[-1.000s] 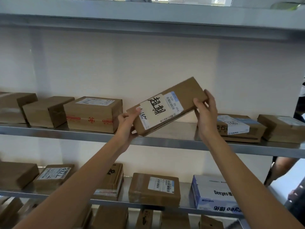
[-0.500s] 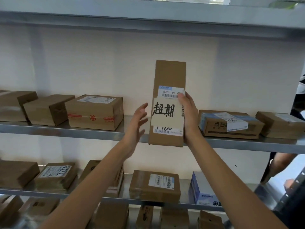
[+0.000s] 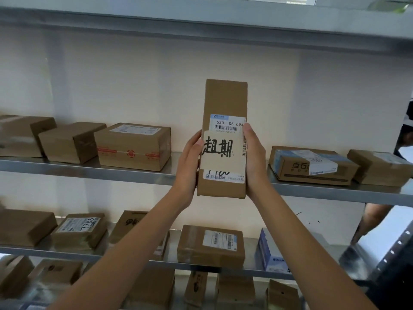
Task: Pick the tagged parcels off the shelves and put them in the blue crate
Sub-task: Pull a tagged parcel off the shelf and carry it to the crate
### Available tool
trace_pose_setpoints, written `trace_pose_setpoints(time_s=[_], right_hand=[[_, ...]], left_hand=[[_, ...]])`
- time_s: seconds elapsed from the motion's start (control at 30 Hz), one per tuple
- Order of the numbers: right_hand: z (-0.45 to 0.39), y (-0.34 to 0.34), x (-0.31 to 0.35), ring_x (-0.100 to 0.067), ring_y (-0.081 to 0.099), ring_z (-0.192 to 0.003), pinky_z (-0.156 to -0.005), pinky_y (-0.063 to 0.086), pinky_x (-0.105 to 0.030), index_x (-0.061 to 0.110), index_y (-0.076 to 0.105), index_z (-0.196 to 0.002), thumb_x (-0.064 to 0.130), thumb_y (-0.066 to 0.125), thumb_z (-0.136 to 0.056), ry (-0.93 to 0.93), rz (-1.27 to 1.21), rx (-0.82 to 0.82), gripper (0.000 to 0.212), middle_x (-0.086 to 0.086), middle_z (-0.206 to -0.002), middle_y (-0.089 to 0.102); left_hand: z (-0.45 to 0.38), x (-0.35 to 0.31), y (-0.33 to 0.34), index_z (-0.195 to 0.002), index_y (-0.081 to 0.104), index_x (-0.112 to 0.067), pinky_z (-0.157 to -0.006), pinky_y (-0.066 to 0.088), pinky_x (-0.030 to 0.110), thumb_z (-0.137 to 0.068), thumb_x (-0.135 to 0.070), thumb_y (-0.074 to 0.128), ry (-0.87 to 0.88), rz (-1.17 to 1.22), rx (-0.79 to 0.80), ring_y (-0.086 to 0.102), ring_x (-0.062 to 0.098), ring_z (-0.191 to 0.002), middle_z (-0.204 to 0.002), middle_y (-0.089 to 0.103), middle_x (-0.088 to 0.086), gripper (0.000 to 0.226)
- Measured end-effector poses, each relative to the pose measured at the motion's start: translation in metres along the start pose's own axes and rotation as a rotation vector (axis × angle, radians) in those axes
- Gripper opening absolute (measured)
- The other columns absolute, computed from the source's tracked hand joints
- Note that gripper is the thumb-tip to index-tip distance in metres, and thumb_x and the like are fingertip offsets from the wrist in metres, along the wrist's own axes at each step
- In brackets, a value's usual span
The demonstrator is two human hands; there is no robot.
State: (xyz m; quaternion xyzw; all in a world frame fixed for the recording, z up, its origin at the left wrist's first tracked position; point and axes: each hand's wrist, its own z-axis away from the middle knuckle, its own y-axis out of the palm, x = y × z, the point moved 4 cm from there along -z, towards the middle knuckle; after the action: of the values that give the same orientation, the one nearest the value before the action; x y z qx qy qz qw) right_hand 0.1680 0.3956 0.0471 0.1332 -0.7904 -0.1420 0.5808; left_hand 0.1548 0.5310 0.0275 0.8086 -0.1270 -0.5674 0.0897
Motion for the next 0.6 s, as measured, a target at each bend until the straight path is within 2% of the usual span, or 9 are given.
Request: trace_pose_setpoints(time_s=[0.1, 0.23, 0.33, 0.5, 0.6], right_hand=[[0.015, -0.014, -0.008, -0.032, 0.065, -0.111, -0.092, 0.053, -0.051, 0.021, 0.052, -0.135, 0.042, 0.054, -0.093, -0.021, -0.023, 0.014, 0.047, -0.011, -0.122, 0.067], [0.039, -0.058, -0.001, -0.030, 0.068, -0.106, -0.089, 0.055, -0.051, 0.022, 0.049, -0.137, 0.035, 0.057, -0.092, -0.073, -0.031, -0.120, 0.047, -0.009, -0.119, 0.069], [0.059, -0.104, 0.013, -0.031, 0.066, -0.107, -0.088, 0.055, -0.048, 0.019, 0.047, -0.139, 0.035, 0.059, -0.088, -0.122, 0.002, -0.271, 0.054, -0.011, -0.121, 0.067], [0.119, -0.199, 0.031, -0.030, 0.068, -0.104, -0.083, 0.058, -0.042, 0.019, 0.051, -0.135, 0.032, 0.058, -0.092, -0.170, 0.099, -0.590, 0.045, -0.011, -0.119, 0.068], [0.165, -0.252, 0.045, -0.025, 0.070, -0.097, -0.078, 0.058, -0.039, 0.031, 0.063, -0.119, 0.032, 0.058, -0.092, -0.199, 0.146, -0.756, 0.028, -0.006, -0.111, 0.072]], left_hand=[[0.005, 0.009, 0.008, -0.142, 0.042, -0.018, -0.102, 0.041, 0.061, -0.100, -0.035, 0.040, -0.011, 0.036, 0.021, 0.056, 0.037, -0.121, -0.131, 0.060, 0.015, 0.045], [0.011, 0.032, 0.046, -0.140, 0.045, -0.021, -0.100, 0.044, 0.061, -0.099, -0.036, 0.044, -0.086, 0.069, 0.092, 0.061, 0.036, -0.115, -0.126, 0.064, 0.012, 0.043], [0.019, 0.057, 0.093, -0.138, 0.047, -0.021, -0.098, 0.047, 0.056, -0.091, -0.044, 0.049, -0.155, 0.104, 0.205, 0.062, 0.036, -0.114, -0.125, 0.065, 0.011, 0.052], [0.058, 0.114, 0.180, -0.131, 0.057, -0.015, -0.082, 0.057, 0.039, -0.098, -0.036, 0.047, -0.296, 0.135, 0.378, 0.069, 0.028, -0.101, -0.112, 0.072, 0.009, 0.040], [0.095, 0.144, 0.235, -0.129, 0.059, -0.013, -0.088, 0.054, 0.046, -0.099, -0.031, 0.045, -0.397, 0.161, 0.476, 0.067, 0.033, -0.104, -0.112, 0.071, 0.012, 0.037]])
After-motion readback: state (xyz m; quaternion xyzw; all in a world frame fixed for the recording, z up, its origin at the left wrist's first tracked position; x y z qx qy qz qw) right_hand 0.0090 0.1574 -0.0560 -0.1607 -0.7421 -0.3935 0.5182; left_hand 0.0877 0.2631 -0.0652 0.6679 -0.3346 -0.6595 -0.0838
